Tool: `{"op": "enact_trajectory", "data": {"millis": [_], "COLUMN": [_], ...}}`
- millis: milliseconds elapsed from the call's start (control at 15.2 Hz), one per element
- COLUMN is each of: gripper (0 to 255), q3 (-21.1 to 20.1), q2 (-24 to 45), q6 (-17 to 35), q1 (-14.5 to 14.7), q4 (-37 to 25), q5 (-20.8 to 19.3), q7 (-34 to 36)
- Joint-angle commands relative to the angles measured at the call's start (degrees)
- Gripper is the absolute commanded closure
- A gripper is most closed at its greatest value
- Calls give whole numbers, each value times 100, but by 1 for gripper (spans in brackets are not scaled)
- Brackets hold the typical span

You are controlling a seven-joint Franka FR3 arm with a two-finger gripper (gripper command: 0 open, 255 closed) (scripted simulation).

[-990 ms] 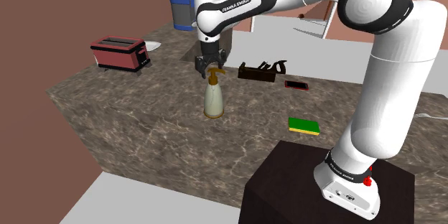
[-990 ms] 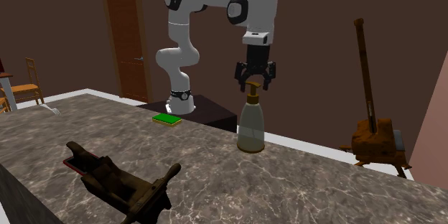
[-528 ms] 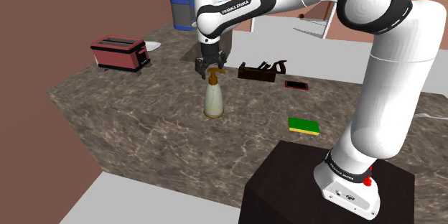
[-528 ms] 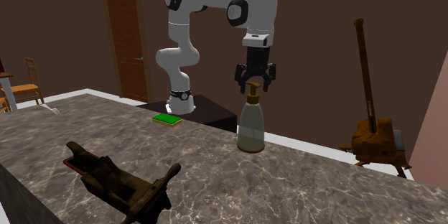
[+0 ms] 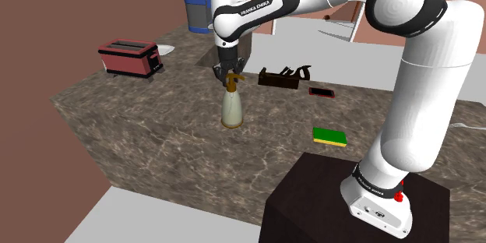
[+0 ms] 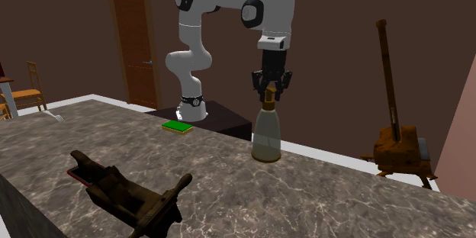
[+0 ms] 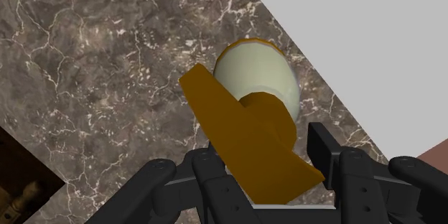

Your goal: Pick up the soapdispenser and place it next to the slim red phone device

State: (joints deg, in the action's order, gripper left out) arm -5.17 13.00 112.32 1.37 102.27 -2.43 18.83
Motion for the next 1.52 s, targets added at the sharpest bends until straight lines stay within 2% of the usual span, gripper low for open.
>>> {"op": "enact_trajectory", "data": {"millis": [0,132,1122,1452], "gripper": [255,255,255,255], "q3": [0,0,-9,215], "q2": [-2,-1,-195,-938], "q6": [0,2,-1077,-834], "q1": [0,0,2,-318], "q4": [-2,-2,-887,83], "q5": [0,0,30,85], "q7": [0,0,-36,-580]}}
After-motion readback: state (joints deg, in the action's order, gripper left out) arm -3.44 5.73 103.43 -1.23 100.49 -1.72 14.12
